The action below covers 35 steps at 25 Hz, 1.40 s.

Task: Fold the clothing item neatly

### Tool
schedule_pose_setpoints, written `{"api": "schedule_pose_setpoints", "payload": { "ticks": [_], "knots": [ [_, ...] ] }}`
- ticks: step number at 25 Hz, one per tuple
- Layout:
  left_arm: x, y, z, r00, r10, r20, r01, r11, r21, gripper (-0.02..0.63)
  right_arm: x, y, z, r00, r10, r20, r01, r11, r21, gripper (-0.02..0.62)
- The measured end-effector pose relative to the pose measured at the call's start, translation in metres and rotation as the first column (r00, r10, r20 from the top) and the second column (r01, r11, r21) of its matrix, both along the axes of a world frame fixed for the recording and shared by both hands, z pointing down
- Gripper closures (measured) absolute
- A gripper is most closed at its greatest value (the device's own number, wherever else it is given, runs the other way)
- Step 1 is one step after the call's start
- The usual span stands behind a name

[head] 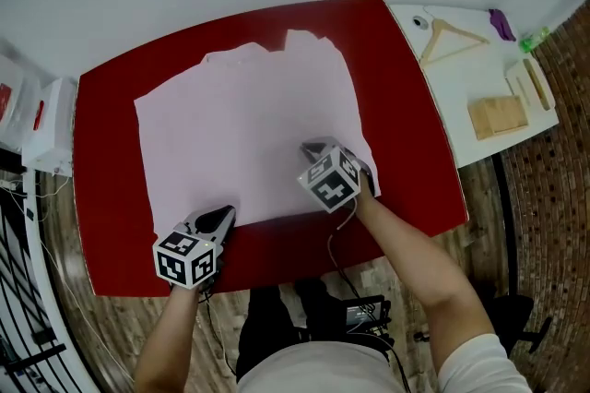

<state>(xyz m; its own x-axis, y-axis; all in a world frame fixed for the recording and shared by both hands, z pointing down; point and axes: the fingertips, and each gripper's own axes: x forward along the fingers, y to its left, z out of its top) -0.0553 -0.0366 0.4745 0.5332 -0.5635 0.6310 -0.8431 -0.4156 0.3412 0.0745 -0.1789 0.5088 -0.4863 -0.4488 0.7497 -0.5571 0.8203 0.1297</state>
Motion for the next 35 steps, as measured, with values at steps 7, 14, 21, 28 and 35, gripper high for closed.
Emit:
{"api": "schedule_pose_setpoints", "payload": {
  "ticks": [7,14,21,28,35],
  "knots": [
    [0.072,-0.052,-0.012,0.986,0.162,0.027,-0.163,0.984,0.068,0.601,0.060,0.011,0.002,0.996,0.085,0.022,-0.085,0.996,-0.013,0.574],
    [0.127,-0.115,-0.019,0.963,0.261,0.066,-0.267,0.958,0.106,0.601,0.105,0.034,0.005,0.990,0.137,0.030,-0.137,0.991,-0.010,0.574],
    [0.169,-0.172,-0.005,0.914,0.366,0.173,-0.388,0.914,0.118,0.601,0.130,0.053,0.004,0.984,0.171,0.053,-0.171,0.985,0.001,0.574],
    [0.180,-0.247,0.009,0.900,0.363,0.240,-0.403,0.903,0.147,0.601,0.152,0.077,0.017,0.971,0.231,0.057,-0.231,0.973,-0.019,0.574],
    [0.169,-0.328,0.028,0.894,0.316,0.317,-0.379,0.912,0.160,0.601,0.162,0.092,0.037,0.965,0.262,-0.003,-0.262,0.965,-0.014,0.574]
  ]
}}
